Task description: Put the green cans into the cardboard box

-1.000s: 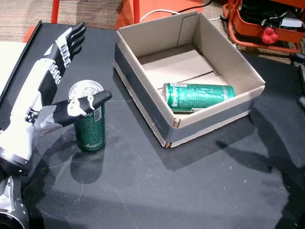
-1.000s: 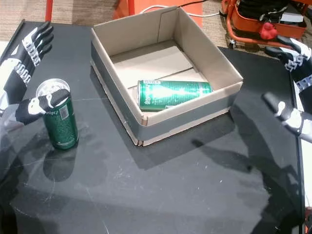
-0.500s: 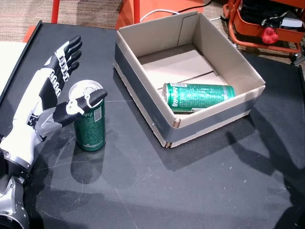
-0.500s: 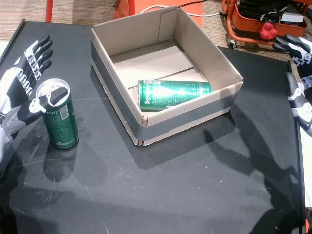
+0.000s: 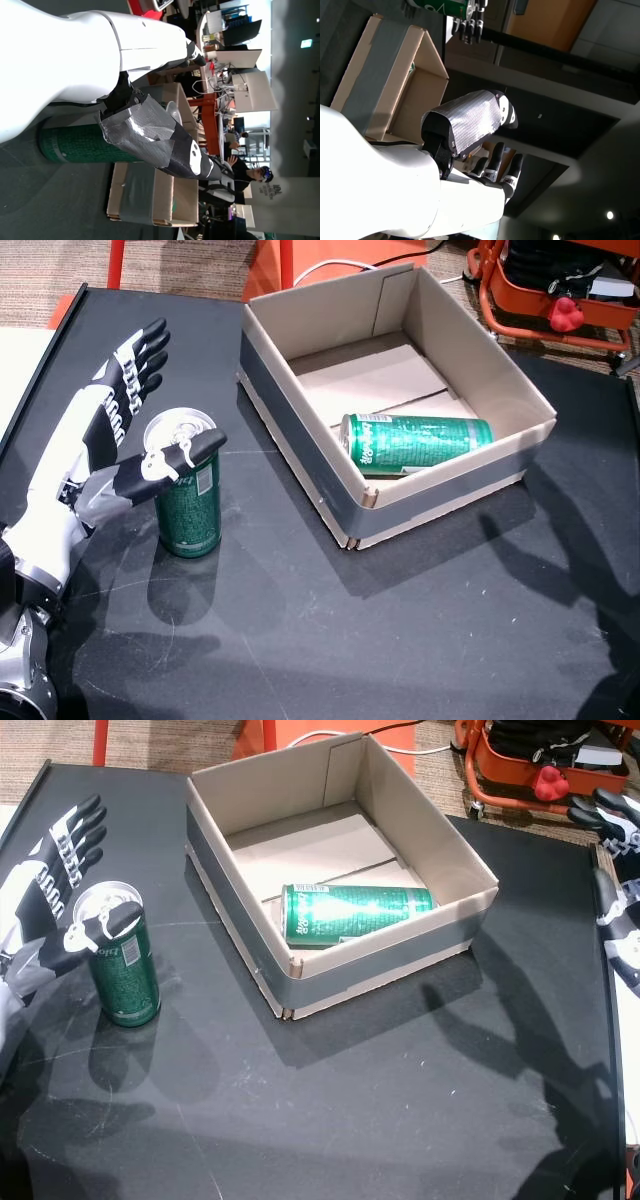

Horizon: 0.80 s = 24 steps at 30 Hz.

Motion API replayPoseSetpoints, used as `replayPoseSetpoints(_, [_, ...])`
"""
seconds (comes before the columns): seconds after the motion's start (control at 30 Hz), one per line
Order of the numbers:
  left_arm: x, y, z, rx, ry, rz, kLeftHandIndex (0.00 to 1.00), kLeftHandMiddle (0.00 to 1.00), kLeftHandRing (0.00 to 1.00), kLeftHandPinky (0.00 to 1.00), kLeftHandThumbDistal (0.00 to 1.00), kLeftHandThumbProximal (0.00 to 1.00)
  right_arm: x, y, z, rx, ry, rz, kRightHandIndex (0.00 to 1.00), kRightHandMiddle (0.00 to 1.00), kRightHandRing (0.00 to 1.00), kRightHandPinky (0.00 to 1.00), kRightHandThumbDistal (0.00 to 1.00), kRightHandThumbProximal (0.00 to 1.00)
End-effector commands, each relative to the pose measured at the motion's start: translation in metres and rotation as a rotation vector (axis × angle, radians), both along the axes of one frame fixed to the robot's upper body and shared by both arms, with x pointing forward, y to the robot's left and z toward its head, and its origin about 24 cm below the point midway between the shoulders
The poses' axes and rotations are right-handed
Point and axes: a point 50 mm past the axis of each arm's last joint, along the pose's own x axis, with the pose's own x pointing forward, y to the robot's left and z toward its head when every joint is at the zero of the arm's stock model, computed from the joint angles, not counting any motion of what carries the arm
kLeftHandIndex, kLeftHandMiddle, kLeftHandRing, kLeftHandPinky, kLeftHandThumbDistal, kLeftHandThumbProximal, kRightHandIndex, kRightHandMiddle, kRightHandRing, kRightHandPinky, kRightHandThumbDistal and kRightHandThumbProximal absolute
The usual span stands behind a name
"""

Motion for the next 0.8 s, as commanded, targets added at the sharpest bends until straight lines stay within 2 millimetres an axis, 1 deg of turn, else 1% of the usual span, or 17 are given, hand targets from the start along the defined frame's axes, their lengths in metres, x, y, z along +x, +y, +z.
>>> replayPoseSetpoints(0.0, [-0.0054,0.0031,-0.0105,0.017,0.054,-0.002,1.00,1.00,1.00,1.00,0.99,0.34,-0.0034,-0.0036,-0.0038,0.012,0.018,-0.010,1.00,0.82,0.73,0.78,0.59,0.60])
replayPoseSetpoints(0.03, [-0.0055,0.0031,-0.0106,0.017,0.055,-0.003,1.00,1.00,1.00,1.00,1.00,0.34,-0.0034,-0.0036,-0.0038,0.014,0.017,-0.013,1.00,0.82,0.73,0.78,0.60,0.60])
replayPoseSetpoints(0.07, [-0.0055,0.0030,-0.0107,0.018,0.057,-0.003,1.00,1.00,1.00,1.00,1.00,0.34,-0.0033,-0.0035,-0.0035,0.014,0.013,-0.016,1.00,0.81,0.73,0.78,0.56,0.60])
replayPoseSetpoints(0.13, [-0.0052,0.0024,-0.0109,0.017,0.059,-0.005,1.00,1.00,1.00,1.00,1.00,0.35,-0.0031,-0.0034,-0.0027,0.013,0.009,-0.015,1.00,0.81,0.73,0.78,0.61,0.61])
replayPoseSetpoints(0.2, [-0.0046,0.0007,-0.0104,0.016,0.056,-0.006,1.00,1.00,1.00,1.00,1.00,0.36,-0.0026,-0.0037,-0.0028,0.020,0.014,-0.014,1.00,0.81,0.73,0.77,0.61,0.60])
replayPoseSetpoints(0.3, [-0.0040,-0.0022,-0.0104,0.014,0.054,-0.008,1.00,1.00,1.00,1.00,1.00,0.37,-0.0019,-0.0037,-0.0023,0.033,0.009,-0.001,1.00,0.80,0.73,0.78,0.69,0.61])
replayPoseSetpoints(0.33, [-0.0039,-0.0030,-0.0106,0.014,0.055,-0.009,1.00,1.00,1.00,1.00,1.00,0.37,-0.0018,-0.0038,-0.0028,0.040,0.012,-0.002,1.00,0.80,0.73,0.77,0.65,0.60])
replayPoseSetpoints(0.43, [-0.0038,-0.0045,-0.0115,0.016,0.060,-0.008,1.00,1.00,1.00,1.00,1.00,0.36,-0.0020,-0.0032,-0.0032,0.044,0.008,-0.014,1.00,0.79,0.72,0.77,0.67,0.59])
replayPoseSetpoints(0.47, [-0.0039,-0.0047,-0.0117,0.019,0.061,-0.007,1.00,1.00,1.00,1.00,1.00,0.36,-0.0022,-0.0030,-0.0033,0.042,0.007,-0.016,1.00,0.79,0.72,0.77,0.69,0.59])
replayPoseSetpoints(0.53, [-0.0040,-0.0046,-0.0123,0.030,0.065,-0.005,1.00,1.00,1.00,1.00,1.00,0.37,-0.0024,-0.0030,-0.0039,0.045,0.011,-0.016,1.00,0.79,0.72,0.77,0.63,0.57])
replayPoseSetpoints(0.6, [-0.0043,-0.0045,-0.0132,0.037,0.071,-0.004,1.00,1.00,1.00,1.00,1.00,0.36,-0.0022,-0.0032,-0.0043,0.051,0.014,-0.006,1.00,0.80,0.72,0.77,0.65,0.57])
replayPoseSetpoints(0.7, [-0.0051,-0.0044,-0.0141,0.036,0.074,-0.008,1.00,1.00,1.00,1.00,0.99,0.34,-0.0022,-0.0033,-0.0054,0.054,0.026,-0.001,1.00,0.80,0.73,0.77,0.61,0.57])
replayPoseSetpoints(0.77, [-0.0056,-0.0044,-0.0146,0.038,0.075,-0.009,1.00,1.00,1.00,1.00,0.98,0.34,-0.0023,-0.0033,-0.0055,0.052,0.027,0.008,1.00,0.81,0.73,0.78,0.61,0.56])
